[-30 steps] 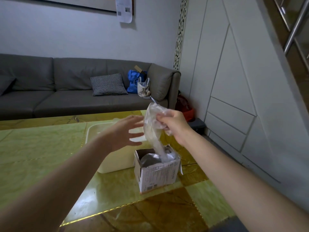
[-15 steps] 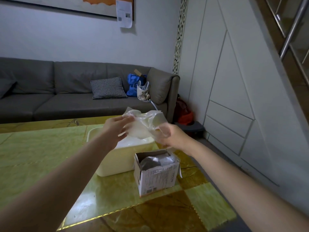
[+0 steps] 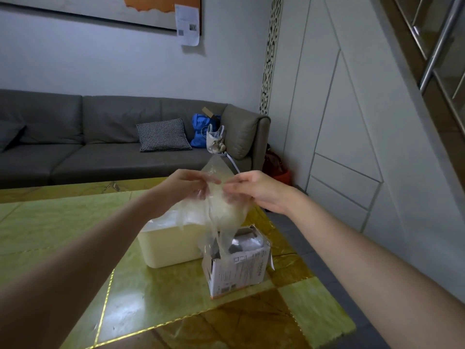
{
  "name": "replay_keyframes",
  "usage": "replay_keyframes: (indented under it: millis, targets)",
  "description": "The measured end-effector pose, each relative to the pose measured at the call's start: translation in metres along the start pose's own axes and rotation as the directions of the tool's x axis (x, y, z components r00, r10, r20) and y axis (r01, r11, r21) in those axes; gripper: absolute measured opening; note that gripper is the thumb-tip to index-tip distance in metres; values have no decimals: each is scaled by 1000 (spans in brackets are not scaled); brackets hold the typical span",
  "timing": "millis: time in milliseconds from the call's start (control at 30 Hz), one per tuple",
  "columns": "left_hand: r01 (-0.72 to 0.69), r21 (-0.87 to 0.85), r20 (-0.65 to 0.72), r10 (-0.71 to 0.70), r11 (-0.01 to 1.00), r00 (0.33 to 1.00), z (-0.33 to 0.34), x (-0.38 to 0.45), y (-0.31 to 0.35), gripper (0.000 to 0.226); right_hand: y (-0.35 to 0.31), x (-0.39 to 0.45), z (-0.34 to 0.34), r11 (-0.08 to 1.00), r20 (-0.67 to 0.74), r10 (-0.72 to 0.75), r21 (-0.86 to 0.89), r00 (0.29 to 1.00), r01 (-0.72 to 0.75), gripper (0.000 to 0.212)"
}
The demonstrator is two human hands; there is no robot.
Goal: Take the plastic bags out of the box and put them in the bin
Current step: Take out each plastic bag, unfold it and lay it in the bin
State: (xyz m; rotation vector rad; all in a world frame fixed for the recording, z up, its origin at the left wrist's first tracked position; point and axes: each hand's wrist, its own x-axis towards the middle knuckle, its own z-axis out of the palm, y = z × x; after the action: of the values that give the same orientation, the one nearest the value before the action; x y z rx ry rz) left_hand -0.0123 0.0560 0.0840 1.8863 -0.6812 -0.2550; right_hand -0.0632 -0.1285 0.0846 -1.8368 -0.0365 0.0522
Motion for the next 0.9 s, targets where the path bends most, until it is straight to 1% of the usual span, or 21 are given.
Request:
replay_keyframes:
  millis: [67, 133, 233, 267, 300, 367, 400, 433, 467, 500, 533, 567, 600, 633, 667, 700, 733, 767, 833, 867, 900]
  targets:
    - [38, 17, -61, -37, 999, 997, 0, 2, 0, 24, -6, 8, 8, 998, -105, -59, -27, 993, 56, 3]
    - [88, 81, -150, -75, 993, 986, -8, 2, -1, 13, -15, 15, 9, 993, -283, -119, -29, 952, 116, 3]
    - [132, 134, -269, -92, 982, 959, -33, 3, -11, 17, -22, 25, 5, 979, -418, -201, -121, 886, 164, 3]
    - [147, 141, -353, -89, 979, 931, -43, 3, -17, 21, -22, 29, 5, 973, -451, -220, -165, 865, 161, 3]
    - [164, 157, -460, -75, 974, 885, -54, 4, -22, 23, -21, 33, 5, 968, -477, -236, -196, 847, 160, 5]
    - [234, 234, -661, -22, 944, 750, -74, 7, -28, 27, -21, 41, 11, 961, -491, -261, -210, 831, 178, 7]
    - [280, 280, -726, 12, 919, 687, -83, 9, -28, 29, -20, 45, 16, 962, -488, -262, -203, 832, 184, 8]
    - [312, 335, -760, 59, 889, 647, -89, 11, -27, 30, -18, 51, 23, 965, -491, -255, -190, 833, 183, 8]
    - [310, 392, -768, 123, 866, 629, -92, 14, -24, 31, -13, 57, 30, 970, -498, -237, -175, 834, 171, 10]
    - [274, 444, -751, 188, 853, 633, -91, 17, -22, 30, -7, 64, 37, 975, -506, -215, -162, 835, 153, 10]
    - [221, 498, -713, 250, 839, 655, -89, 19, -20, 29, -1, 72, 45, 979, -512, -196, -155, 836, 135, 10]
    - [171, 558, -650, 300, 812, 698, -83, 22, -19, 29, 7, 81, 53, 982, -519, -175, -151, 837, 111, 10]
    - [119, 619, -560, 330, 776, 760, -74, 26, -23, 30, 14, 85, 58, 982, -525, -162, -168, 836, 85, 10]
    - [90, 682, -450, 319, 726, 834, -67, 32, -30, 34, 21, 94, 64, 979, -526, -159, -195, 835, 63, 11]
    - [84, 743, -329, 253, 664, 910, -58, 36, -37, 41, 28, 99, 68, 974, -533, -155, -223, 832, 39, 12]
    - [87, 797, -212, 142, 597, 967, -51, 40, -46, 49, 34, 104, 71, 968, -537, -155, -251, 829, 18, 13]
    - [94, 843, -120, 13, 529, 993, -46, 44, -55, 56, 42, 109, 74, 961, -537, -157, -277, 829, 3, 13]
    - [113, 872, -68, -111, 475, 991, -40, 48, -67, 60, 50, 115, 77, 952, -530, -155, -307, 834, -18, 13]
    - [144, 893, -32, -260, 426, 965, -32, 54, -90, 66, 60, 124, 80, 921, -493, -114, -378, 862, -94, 14]
    - [166, 900, -38, -306, 404, 951, -30, 58, -101, 67, 62, 127, 80, 892, -453, -73, -428, 889, -145, 20]
    - [175, 902, -36, -336, 394, 941, -28, 63, -112, 67, 63, 131, 78, 846, -404, -22, -495, 915, -198, 34]
